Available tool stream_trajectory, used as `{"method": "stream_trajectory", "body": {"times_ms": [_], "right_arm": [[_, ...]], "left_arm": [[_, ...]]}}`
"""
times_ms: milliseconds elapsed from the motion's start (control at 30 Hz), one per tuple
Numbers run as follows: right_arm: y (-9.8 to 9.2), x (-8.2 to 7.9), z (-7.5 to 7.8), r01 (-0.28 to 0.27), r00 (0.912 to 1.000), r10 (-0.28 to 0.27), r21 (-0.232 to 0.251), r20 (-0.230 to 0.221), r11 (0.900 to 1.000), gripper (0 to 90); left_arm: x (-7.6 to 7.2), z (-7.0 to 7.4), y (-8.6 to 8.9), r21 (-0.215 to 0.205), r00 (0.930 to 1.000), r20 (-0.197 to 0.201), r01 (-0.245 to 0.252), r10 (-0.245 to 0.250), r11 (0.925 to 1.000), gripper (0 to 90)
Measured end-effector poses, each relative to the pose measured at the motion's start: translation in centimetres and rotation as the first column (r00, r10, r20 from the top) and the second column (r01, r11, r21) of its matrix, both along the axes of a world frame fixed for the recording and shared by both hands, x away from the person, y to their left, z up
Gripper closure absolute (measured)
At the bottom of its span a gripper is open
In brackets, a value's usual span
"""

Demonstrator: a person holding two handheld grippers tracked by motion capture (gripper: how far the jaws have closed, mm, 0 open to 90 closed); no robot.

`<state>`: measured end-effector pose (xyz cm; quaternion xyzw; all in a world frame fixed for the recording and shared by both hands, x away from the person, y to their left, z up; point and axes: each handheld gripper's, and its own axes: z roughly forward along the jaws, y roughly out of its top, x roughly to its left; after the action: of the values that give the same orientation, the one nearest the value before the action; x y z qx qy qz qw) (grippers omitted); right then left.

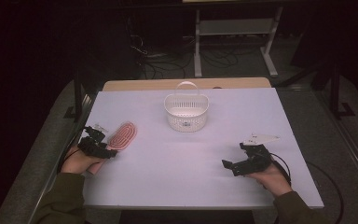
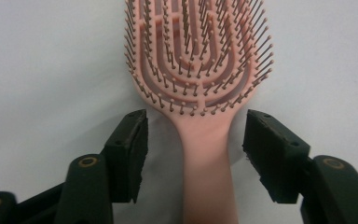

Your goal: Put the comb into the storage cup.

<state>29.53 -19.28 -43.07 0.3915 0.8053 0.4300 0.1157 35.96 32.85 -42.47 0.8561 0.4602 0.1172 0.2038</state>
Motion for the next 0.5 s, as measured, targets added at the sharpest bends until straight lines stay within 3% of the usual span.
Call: {"method": "stream_trajectory", "body": {"times_ms": [500], "right_arm": [[-0.05,0.02,0.02,0.003,1.0,-0.003,0.002,0.0,1.0,0.0]], "left_arm": [[0.09,0.05,0.01,-0.005,0.9997,-0.016,-0.015,0.015,0.9999,55.1]]}}
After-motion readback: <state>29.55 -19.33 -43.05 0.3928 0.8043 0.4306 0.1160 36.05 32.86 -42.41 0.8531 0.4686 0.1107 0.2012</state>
